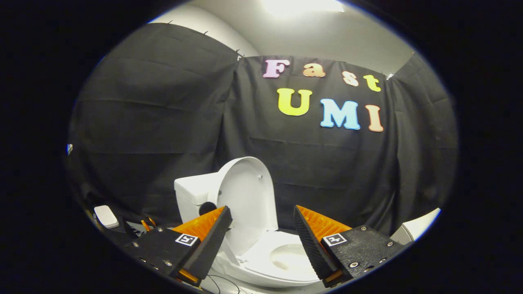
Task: Open the toilet lid.
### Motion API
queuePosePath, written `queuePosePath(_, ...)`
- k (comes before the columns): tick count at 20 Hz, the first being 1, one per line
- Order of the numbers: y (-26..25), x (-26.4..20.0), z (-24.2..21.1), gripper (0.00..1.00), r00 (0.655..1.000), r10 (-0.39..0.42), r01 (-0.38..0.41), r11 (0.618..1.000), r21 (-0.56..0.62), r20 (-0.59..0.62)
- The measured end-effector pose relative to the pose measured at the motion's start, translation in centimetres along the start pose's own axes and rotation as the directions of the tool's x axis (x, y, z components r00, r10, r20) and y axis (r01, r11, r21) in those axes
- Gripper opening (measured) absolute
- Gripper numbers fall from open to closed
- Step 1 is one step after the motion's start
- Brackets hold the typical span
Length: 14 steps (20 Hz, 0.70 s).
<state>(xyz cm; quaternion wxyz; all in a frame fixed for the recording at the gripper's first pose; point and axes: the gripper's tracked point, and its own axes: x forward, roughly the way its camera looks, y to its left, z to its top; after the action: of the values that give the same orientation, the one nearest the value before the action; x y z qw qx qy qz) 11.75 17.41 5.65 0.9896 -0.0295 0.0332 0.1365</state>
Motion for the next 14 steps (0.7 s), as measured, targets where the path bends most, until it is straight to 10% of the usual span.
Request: queuePosePath(14,-9.8,-8.4,0.3,0.95,0.982,-0.167,0.15,0.973,0.173,0.085)
